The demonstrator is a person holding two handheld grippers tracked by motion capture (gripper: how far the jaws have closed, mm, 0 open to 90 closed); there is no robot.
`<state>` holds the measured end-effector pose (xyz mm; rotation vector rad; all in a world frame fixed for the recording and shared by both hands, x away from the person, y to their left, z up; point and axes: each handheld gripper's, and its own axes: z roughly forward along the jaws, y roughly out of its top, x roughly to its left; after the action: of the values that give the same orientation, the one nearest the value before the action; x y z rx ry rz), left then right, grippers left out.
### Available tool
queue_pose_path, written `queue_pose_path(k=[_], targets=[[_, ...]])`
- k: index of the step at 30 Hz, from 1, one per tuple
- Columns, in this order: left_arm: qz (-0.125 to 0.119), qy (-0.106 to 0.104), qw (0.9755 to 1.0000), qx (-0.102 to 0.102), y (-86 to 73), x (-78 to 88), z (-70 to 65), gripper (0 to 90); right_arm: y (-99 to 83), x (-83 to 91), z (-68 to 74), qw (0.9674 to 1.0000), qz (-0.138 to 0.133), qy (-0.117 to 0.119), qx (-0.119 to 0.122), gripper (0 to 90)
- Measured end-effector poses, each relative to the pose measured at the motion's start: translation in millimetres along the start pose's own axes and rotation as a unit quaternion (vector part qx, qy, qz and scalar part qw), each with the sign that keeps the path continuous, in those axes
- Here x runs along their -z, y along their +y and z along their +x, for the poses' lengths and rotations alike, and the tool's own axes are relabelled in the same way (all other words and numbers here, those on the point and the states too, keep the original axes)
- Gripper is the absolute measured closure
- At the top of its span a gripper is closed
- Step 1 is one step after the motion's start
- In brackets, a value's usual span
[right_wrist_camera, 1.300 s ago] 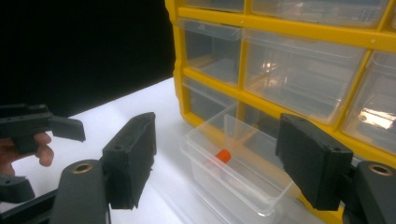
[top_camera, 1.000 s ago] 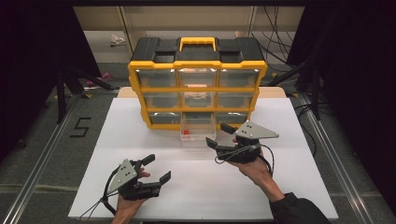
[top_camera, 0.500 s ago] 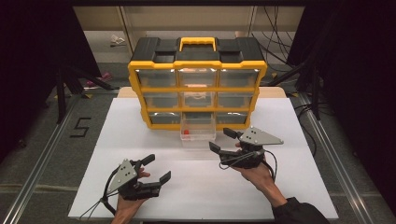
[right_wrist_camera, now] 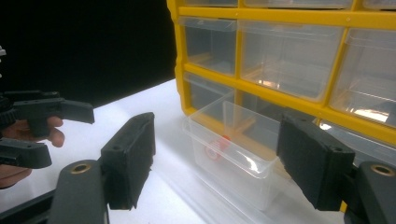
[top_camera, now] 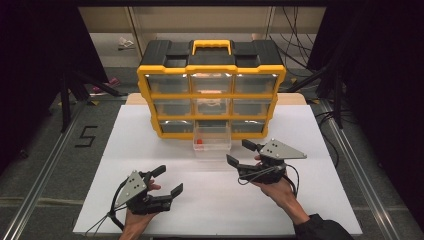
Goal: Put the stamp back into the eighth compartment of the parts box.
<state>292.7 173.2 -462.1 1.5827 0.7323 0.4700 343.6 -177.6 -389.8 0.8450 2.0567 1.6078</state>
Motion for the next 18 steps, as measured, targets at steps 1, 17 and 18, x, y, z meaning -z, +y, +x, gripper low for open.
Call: queue_pose_path(k=[1, 17, 18], targets=[[0.000, 0.000, 1.0000, 0.000, 0.0, 0.1, 0.0, 16.1, -0.7, 0.8, 0.1, 1.0000, 0.000, -0.001, 0.000, 28.8], [-0.002, 0.000, 1.0000, 0.000, 0.2, 0.3, -0.1, 16.1, -7.9, 11.5, 0.2, 0.9999, -0.013, 0.002, -0.002, 28.7], [-0.002, 0.000, 1.0000, 0.000, 0.2, 0.3, -0.1, 16.1, -8.0, 12.1, 0.3, 0.9999, -0.014, 0.001, -0.002, 28.7]])
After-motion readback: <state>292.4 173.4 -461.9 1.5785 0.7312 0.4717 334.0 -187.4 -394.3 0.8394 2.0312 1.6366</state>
